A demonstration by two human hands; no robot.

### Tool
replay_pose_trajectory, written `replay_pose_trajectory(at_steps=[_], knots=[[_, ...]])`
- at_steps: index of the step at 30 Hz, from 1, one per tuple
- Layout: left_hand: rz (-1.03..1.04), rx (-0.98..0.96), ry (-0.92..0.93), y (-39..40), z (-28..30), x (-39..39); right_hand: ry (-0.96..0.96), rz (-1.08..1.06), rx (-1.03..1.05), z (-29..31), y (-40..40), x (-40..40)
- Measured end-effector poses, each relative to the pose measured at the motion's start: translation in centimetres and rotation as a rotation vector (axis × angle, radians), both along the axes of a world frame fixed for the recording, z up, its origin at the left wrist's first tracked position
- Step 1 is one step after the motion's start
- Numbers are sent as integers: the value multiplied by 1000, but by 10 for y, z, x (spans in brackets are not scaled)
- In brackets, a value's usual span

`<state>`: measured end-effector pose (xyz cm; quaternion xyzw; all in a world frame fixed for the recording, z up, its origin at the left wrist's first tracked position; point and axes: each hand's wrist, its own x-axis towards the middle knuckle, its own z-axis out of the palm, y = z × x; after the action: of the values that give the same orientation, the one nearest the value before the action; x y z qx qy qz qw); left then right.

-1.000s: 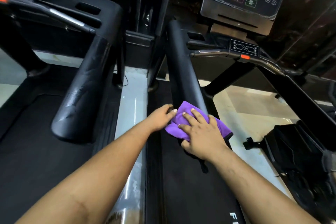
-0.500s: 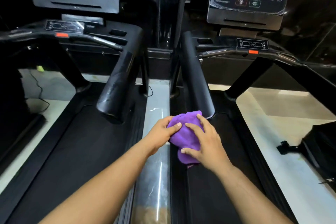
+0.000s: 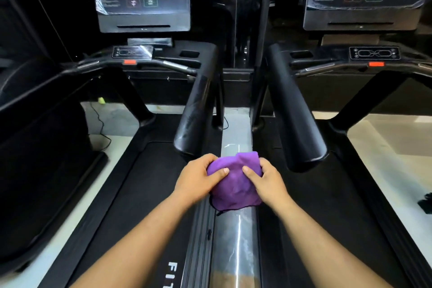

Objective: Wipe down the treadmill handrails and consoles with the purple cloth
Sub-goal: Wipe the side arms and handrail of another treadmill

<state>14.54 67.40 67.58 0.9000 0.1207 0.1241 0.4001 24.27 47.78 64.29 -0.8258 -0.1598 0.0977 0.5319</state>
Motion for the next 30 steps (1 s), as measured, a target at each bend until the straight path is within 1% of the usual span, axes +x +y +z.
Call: replay_pose_trajectory(at_steps=[2,4,9,12,14,16,18,20,22,24,27,28,30], knots=[[78,140,1,11,4,-6,-48,-15,-56,4,15,5],[130,227,-38,20,10,-9,-119,-35,-61,10,35,11],[281,336,-137,54,27,0,-348,-54,-54,36,99,35],[407,379,-146,77,30,13,-406,-62,4,48,144,49],[516,304,-115,90,24,22,-380,2,-20,42,173,52],[590,171,-92,102,15,27,-261,174,-52,28,189,38],[589,80,-87,110,5,33,-204,349,-64,6,191,22],[538,5,-119,111,2,37,-243,431,-82,-6,187,20],[516,-119,-162,109,-1,44,-252,493,-126,-8,191,40],[533,-190,-189,106,0,52,-268,511,-148,1,205,70],[528,-89,-172,103,3,70,-254,489,-139,16,225,105],[528,-69,-155,103,2,76,-254,462,-136,14,228,106],[527,-98,-135,98,3,86,-277,385,-91,4,222,90]])
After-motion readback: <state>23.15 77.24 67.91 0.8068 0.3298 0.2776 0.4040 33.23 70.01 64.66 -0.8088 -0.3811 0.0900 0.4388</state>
